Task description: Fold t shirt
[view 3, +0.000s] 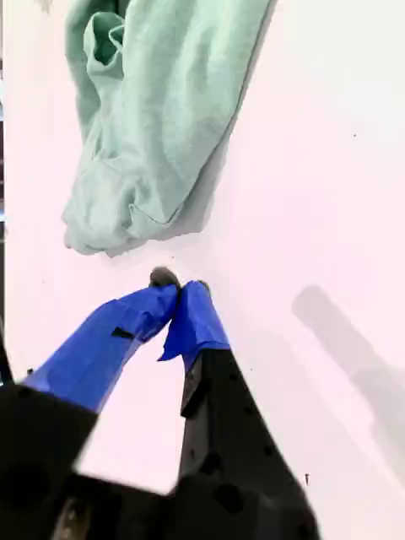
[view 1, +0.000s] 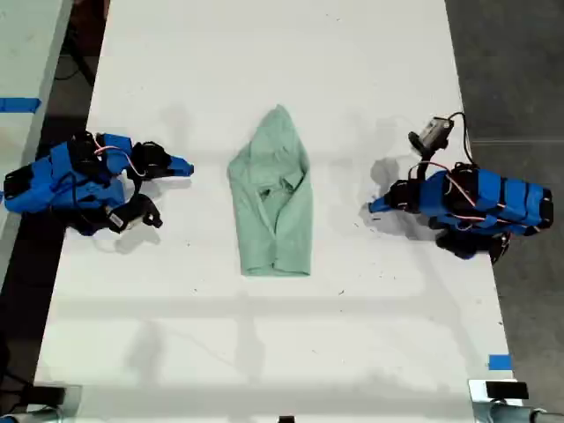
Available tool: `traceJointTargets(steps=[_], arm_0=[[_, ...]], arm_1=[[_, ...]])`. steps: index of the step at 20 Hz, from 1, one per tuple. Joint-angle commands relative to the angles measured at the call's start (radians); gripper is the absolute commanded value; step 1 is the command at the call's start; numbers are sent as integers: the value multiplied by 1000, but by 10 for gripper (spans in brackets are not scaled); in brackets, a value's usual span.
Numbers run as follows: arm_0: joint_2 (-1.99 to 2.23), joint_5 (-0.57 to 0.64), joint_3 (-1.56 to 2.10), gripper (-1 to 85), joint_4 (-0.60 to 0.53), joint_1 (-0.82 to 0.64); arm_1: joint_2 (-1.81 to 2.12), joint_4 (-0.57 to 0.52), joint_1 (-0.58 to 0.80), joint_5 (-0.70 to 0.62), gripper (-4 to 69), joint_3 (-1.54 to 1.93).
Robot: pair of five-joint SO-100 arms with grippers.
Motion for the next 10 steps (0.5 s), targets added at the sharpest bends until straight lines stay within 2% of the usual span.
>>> traceJointTargets(steps=[1, 10], arm_0=[[6, 3, 15, -1, -18, -31], [6, 0, 15, -1, -18, -23]], arm_1=[[11, 9, 21, -9, 17, 72], [11, 9, 20, -14, 17, 72]])
